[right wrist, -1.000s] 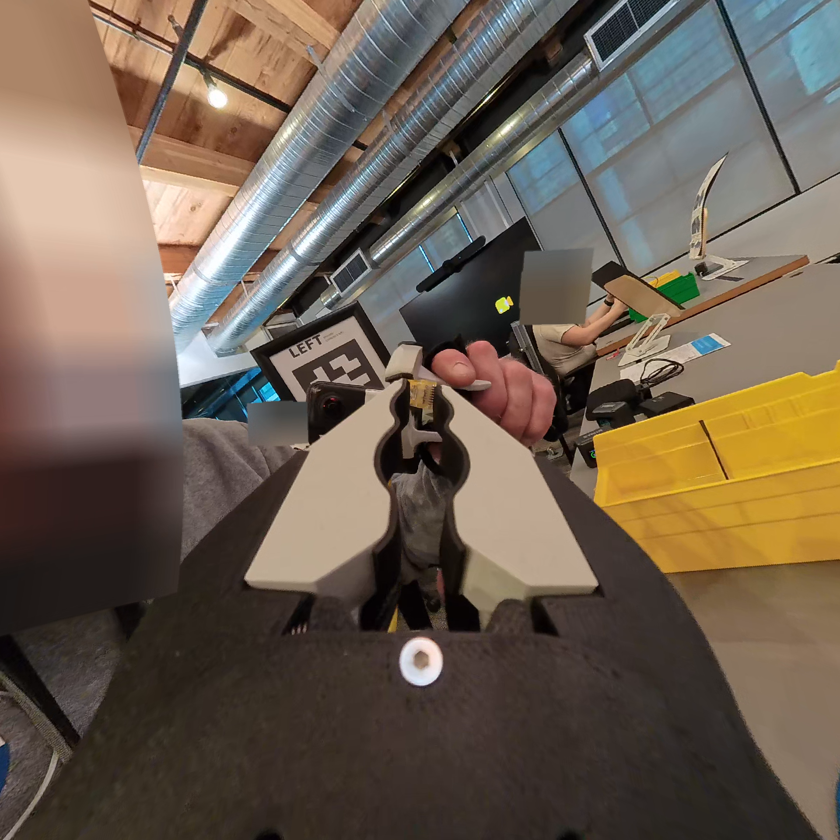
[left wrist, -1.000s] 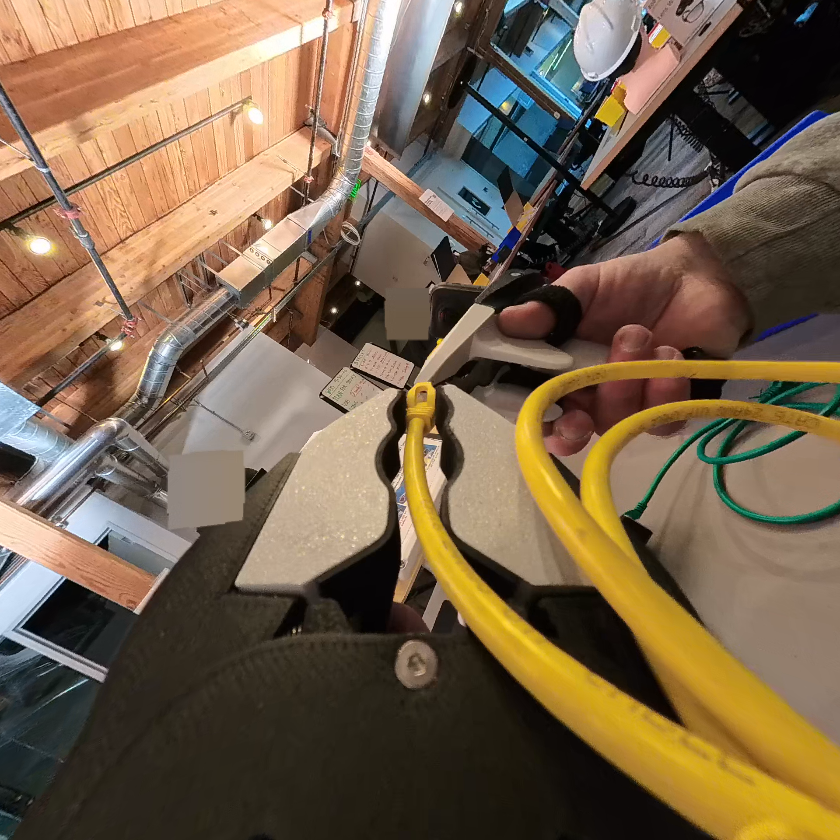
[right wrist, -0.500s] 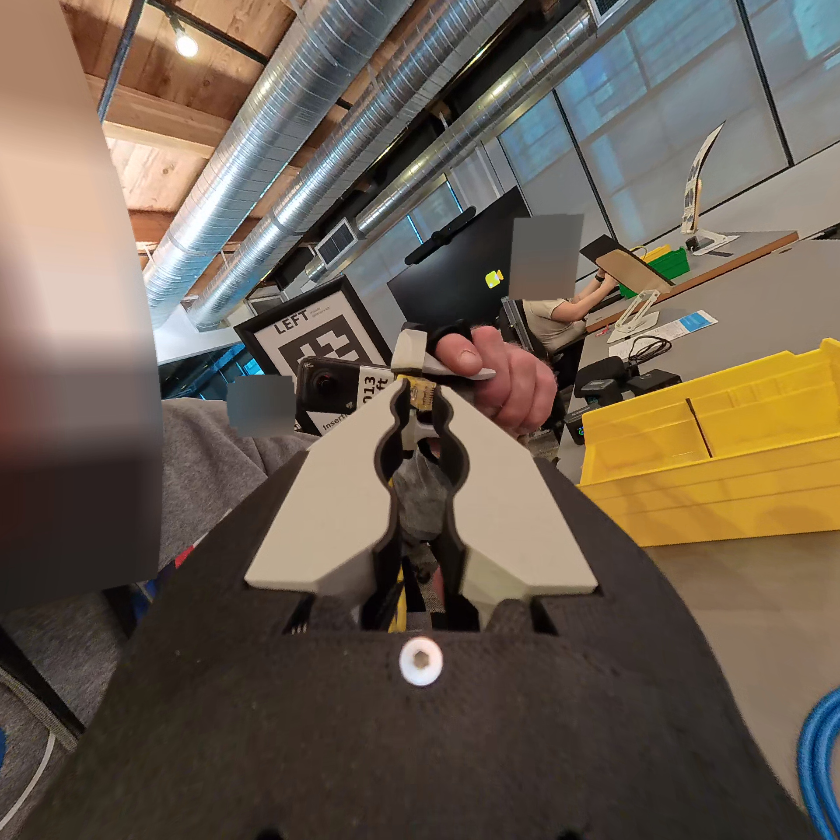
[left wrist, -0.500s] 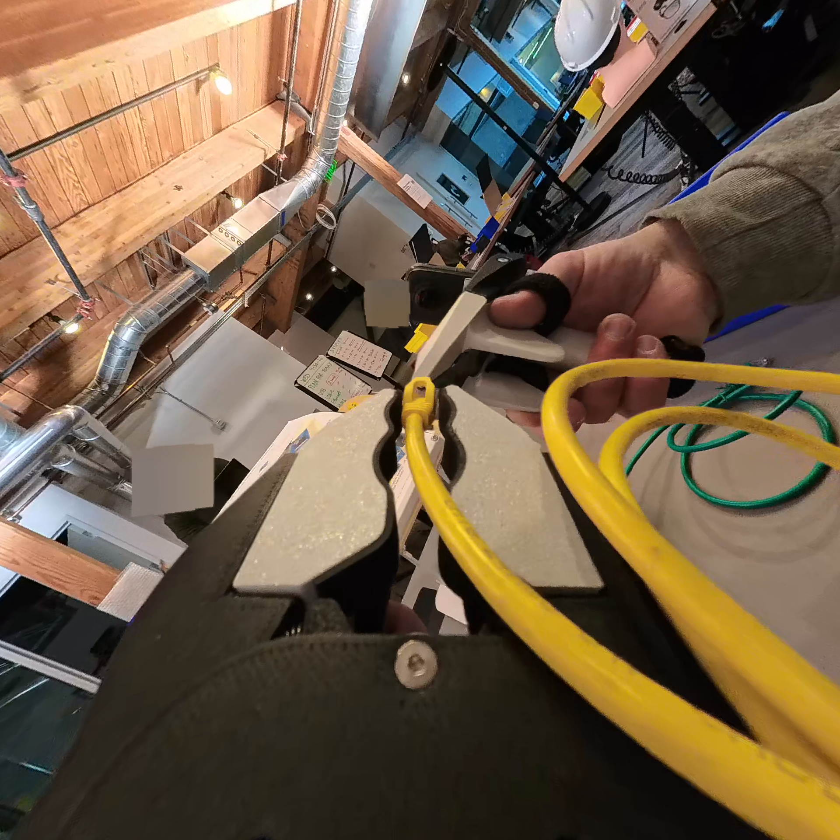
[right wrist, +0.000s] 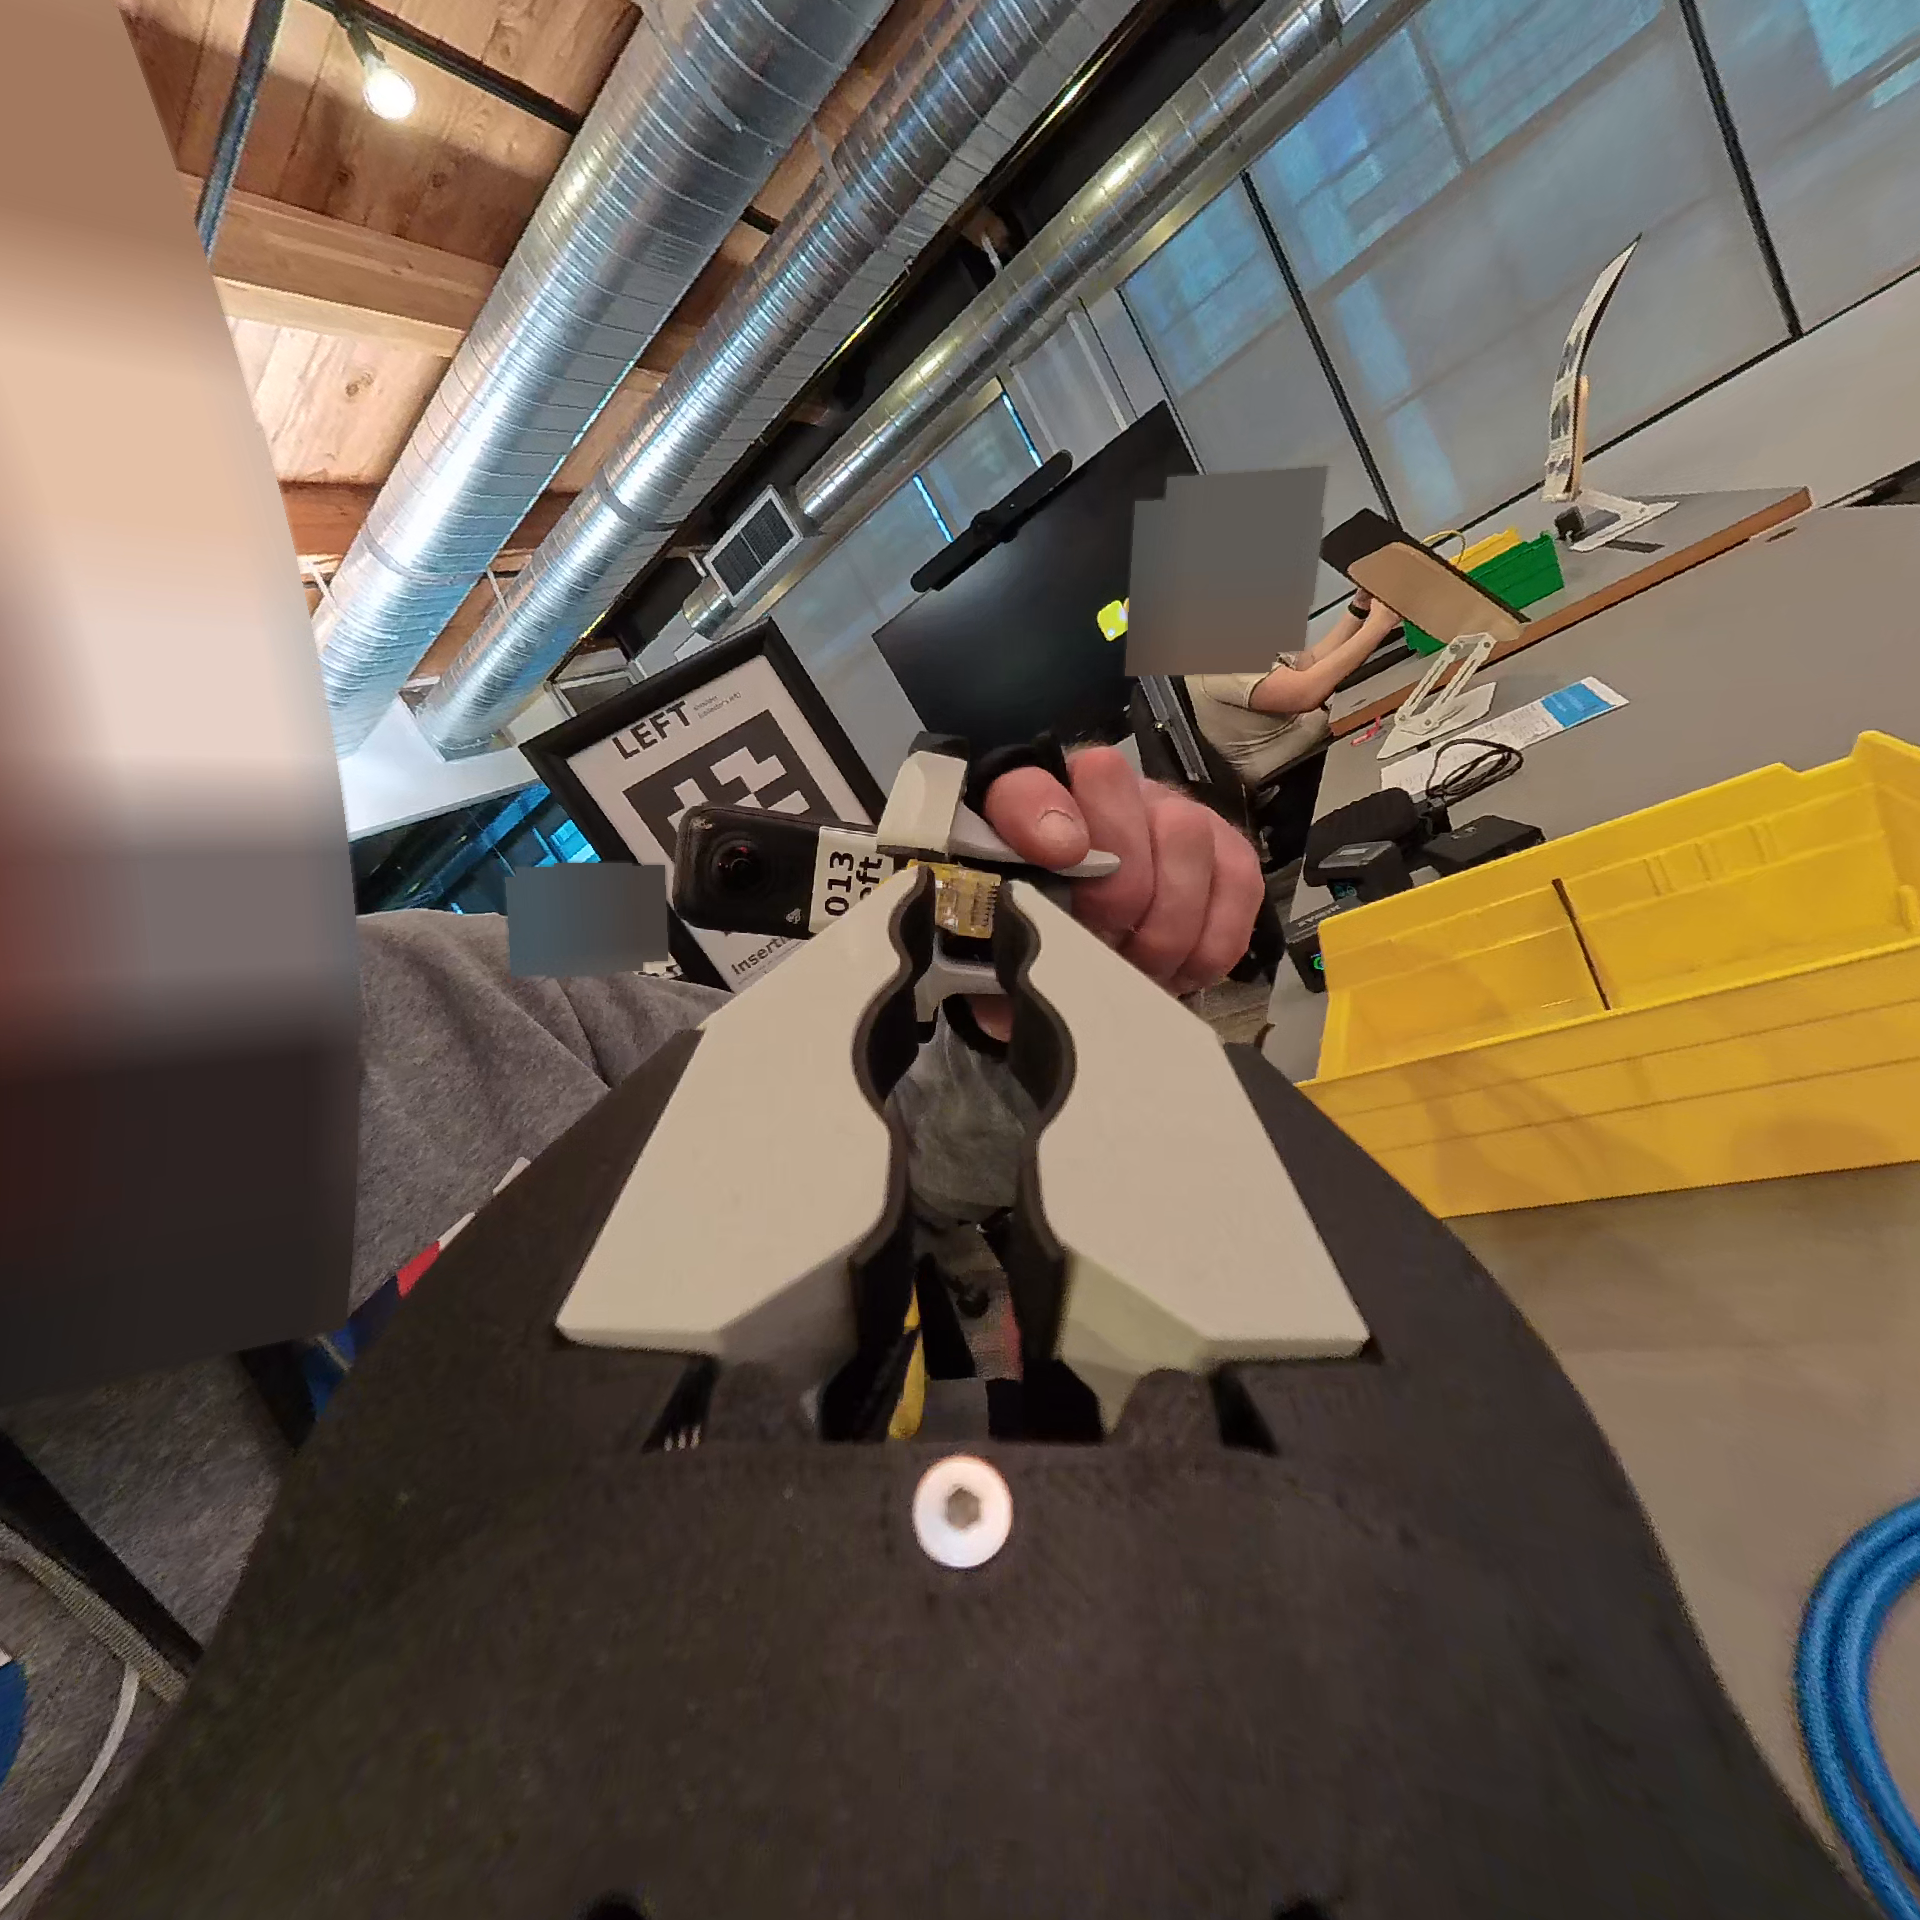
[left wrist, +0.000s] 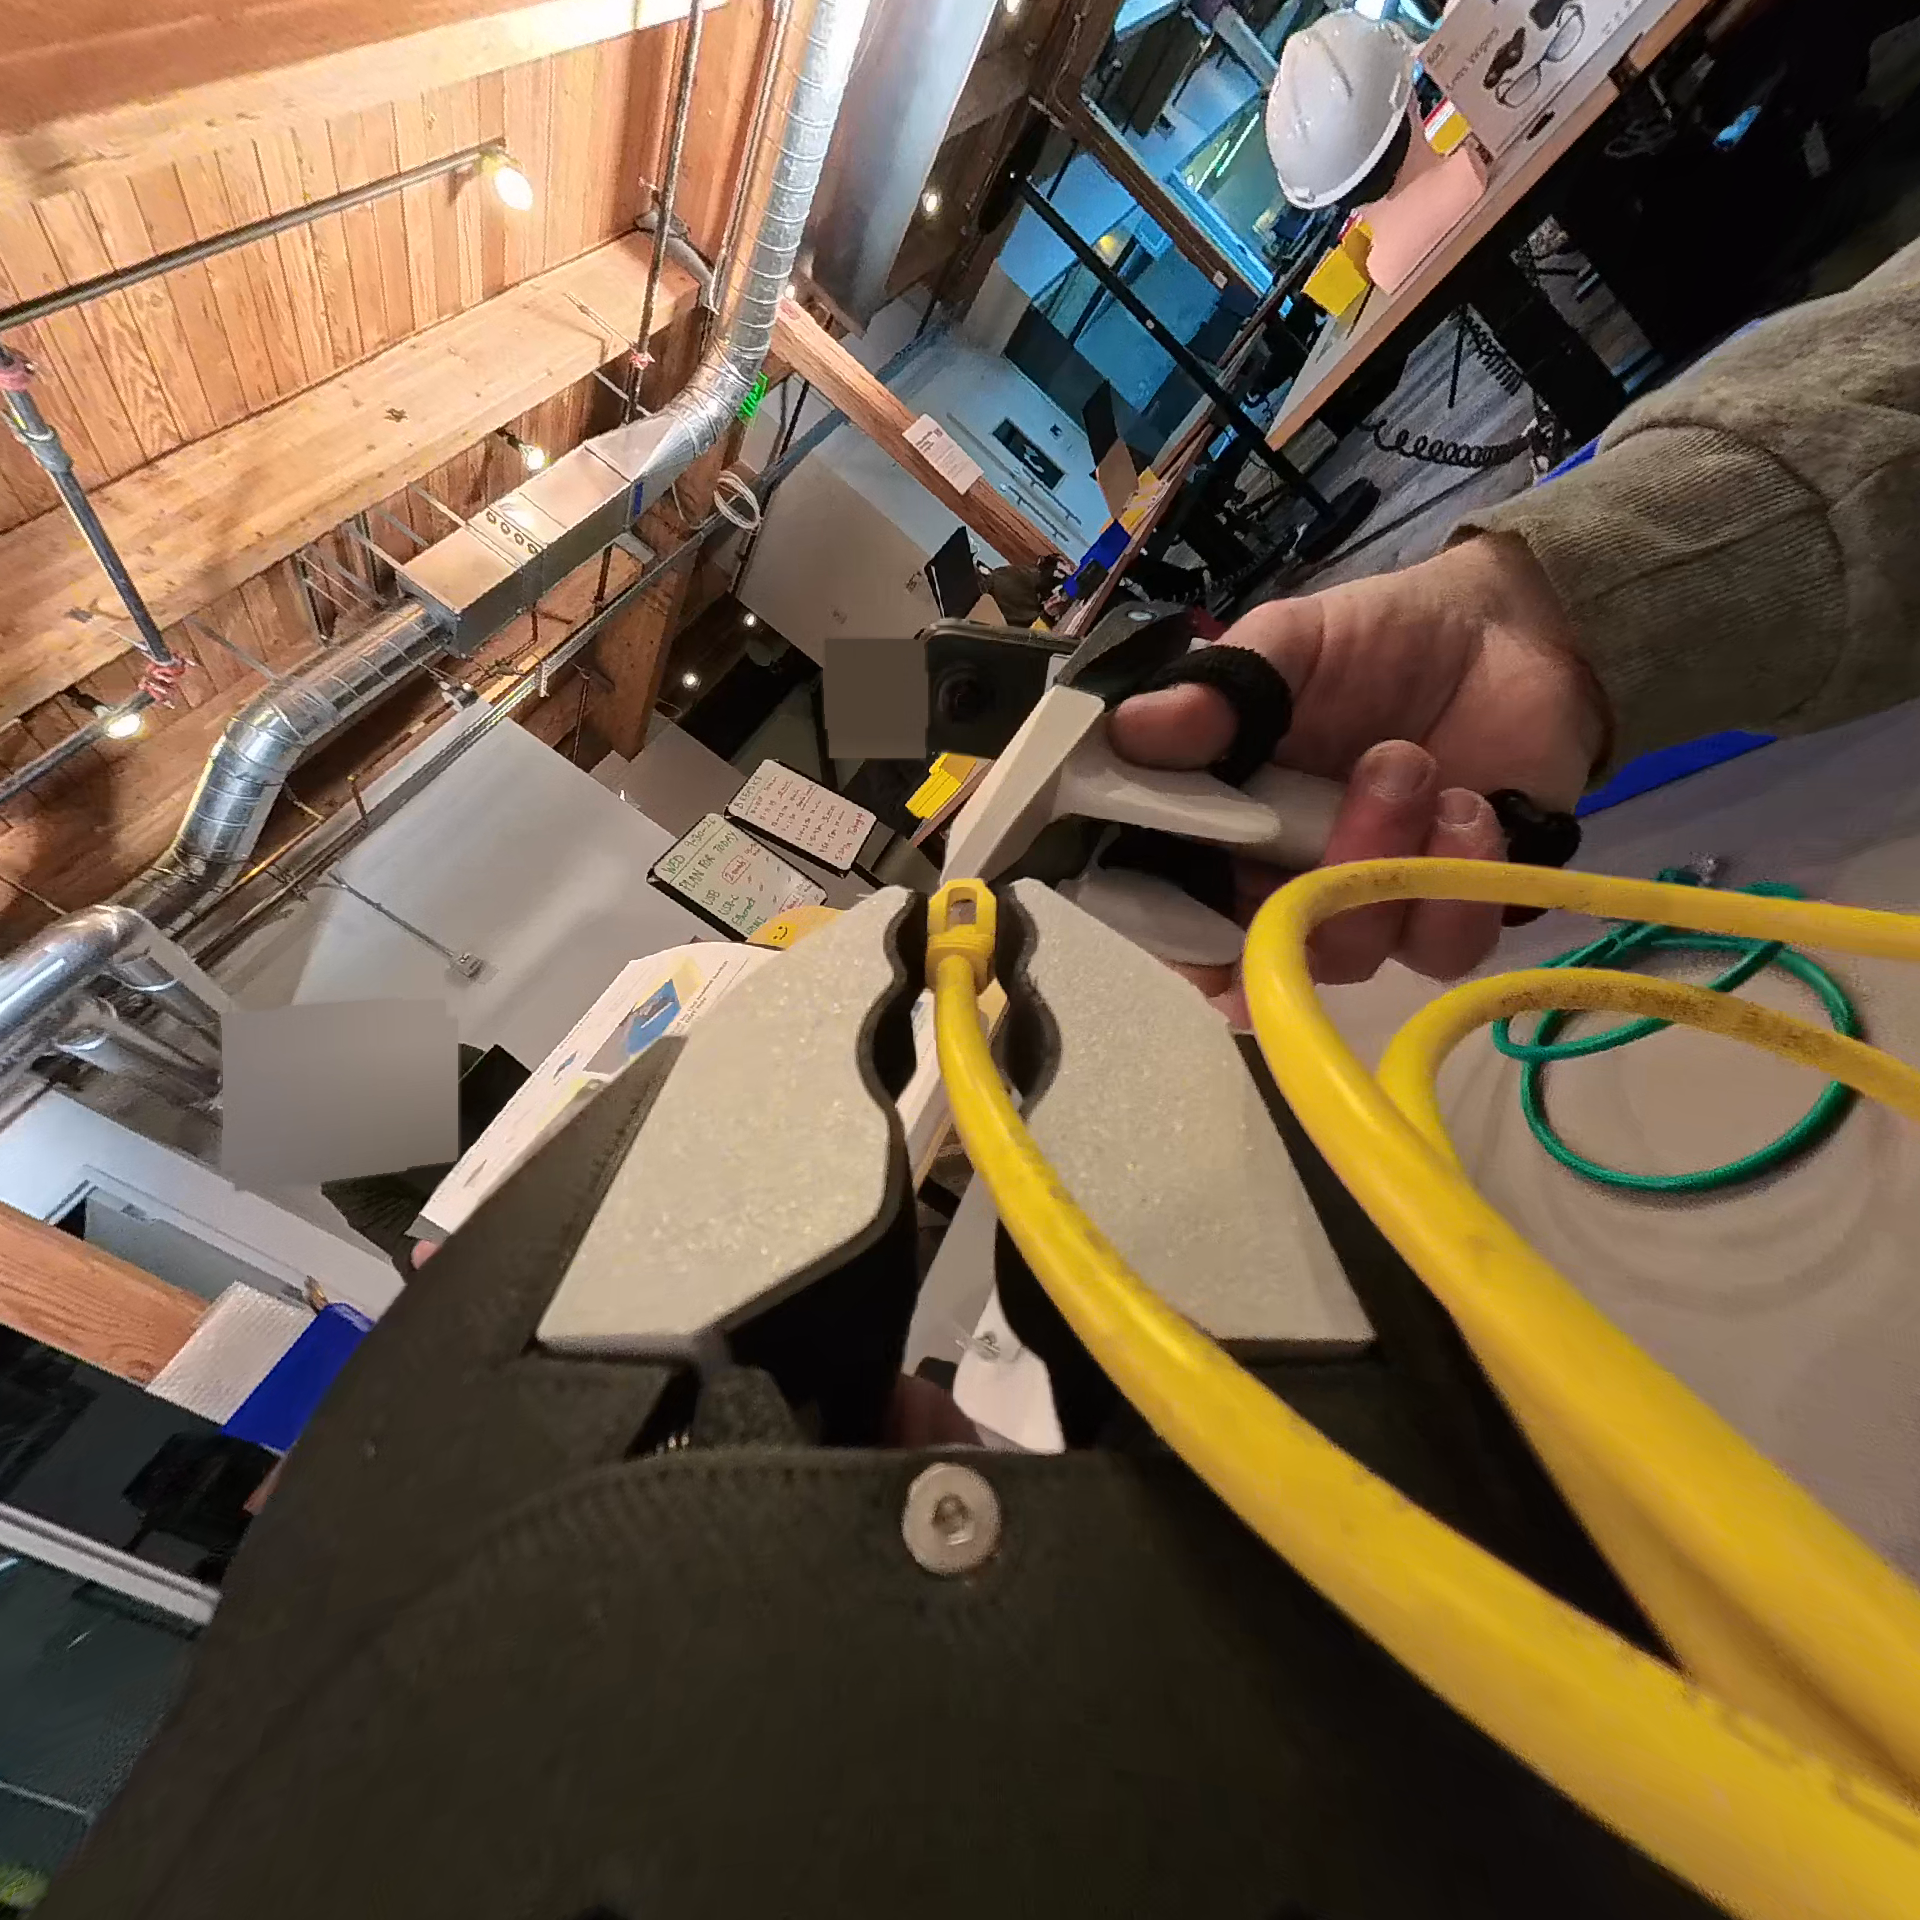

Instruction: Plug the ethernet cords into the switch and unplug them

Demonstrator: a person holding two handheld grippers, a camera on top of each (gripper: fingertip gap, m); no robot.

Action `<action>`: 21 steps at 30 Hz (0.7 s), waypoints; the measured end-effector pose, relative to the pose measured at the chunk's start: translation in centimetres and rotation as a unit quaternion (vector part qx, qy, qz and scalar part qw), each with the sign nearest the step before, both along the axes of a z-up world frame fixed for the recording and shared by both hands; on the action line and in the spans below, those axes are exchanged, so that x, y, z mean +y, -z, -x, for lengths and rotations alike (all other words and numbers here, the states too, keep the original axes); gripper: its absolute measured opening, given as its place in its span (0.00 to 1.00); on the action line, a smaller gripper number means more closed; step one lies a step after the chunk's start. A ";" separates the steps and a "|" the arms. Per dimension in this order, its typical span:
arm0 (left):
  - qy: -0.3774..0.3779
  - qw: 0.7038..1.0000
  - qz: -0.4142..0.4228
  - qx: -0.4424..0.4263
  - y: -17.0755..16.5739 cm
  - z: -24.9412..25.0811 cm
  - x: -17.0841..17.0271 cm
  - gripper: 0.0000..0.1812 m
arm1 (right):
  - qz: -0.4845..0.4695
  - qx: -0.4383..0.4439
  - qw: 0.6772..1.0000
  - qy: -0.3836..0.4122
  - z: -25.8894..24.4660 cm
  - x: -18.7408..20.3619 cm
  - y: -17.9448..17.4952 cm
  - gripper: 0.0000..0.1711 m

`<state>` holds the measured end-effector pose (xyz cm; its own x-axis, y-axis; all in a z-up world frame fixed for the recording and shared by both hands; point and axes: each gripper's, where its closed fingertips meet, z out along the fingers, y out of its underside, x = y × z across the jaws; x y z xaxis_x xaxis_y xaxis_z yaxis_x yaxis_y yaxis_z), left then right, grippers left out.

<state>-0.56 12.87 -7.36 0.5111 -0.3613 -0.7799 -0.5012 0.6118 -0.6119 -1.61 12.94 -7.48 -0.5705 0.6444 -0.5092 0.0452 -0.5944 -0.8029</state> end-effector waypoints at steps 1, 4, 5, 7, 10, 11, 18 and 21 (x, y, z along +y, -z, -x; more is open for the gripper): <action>0.002 1.000 0.005 -0.008 0.1 0.1 0.1 0.07 | -0.002 0.000 1.000 0.011 0.1 0.3 0.1 0.06; 0.004 0.998 0.029 -0.049 0.1 0.8 0.8 0.06 | 0.002 -0.009 0.998 0.057 0.1 2.2 0.4 0.17; 0.008 0.996 0.043 -0.072 0.0 1.1 1.1 0.06 | 0.005 -0.012 0.998 0.068 0.0 2.9 0.6 0.18; 0.013 0.990 0.072 -0.117 0.0 2.0 1.8 0.06 | -0.001 -0.019 0.996 0.090 -0.4 3.9 0.8 0.18; 0.031 0.973 0.127 -0.192 0.1 3.3 2.8 0.06 | -0.010 -0.024 0.994 0.110 -0.9 4.8 0.9 0.17; 0.033 0.965 0.149 -0.215 0.3 3.7 3.3 0.07 | -0.020 -0.032 0.992 0.120 -0.9 5.1 1.2 0.18; 0.055 0.938 0.199 -0.278 0.5 5.3 4.1 0.07 | -0.097 -0.076 0.973 0.194 -1.3 7.2 2.9 0.18; 0.056 0.941 0.206 -0.261 1.3 4.9 4.1 0.07 | -0.205 -0.144 0.930 0.270 -1.9 9.4 5.0 0.23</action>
